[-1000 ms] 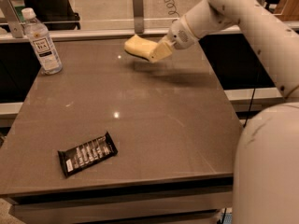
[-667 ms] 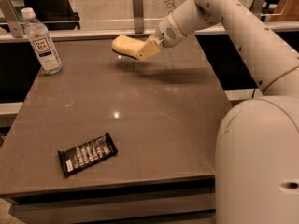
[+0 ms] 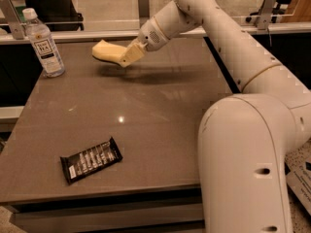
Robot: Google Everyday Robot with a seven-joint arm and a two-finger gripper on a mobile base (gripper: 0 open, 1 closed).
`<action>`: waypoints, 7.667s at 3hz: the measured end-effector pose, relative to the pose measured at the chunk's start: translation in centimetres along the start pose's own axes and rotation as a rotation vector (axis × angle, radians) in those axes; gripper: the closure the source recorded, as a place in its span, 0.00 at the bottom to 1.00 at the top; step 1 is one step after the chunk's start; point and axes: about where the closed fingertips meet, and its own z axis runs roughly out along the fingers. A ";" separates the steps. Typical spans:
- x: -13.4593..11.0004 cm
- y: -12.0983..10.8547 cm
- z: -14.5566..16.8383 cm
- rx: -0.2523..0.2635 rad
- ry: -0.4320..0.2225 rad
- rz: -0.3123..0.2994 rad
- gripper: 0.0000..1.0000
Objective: Move sponge near blue plastic bottle
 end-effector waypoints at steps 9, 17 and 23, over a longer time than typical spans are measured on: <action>-3.4 1.5 9.5 -0.181 0.256 -0.274 1.00; -3.4 -1.7 3.5 -0.035 0.243 -0.238 0.00; 1.6 -0.7 -12.3 0.197 0.006 0.091 0.00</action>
Offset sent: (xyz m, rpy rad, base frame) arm -0.0355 0.0755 0.0007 -0.0465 -0.0089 0.2384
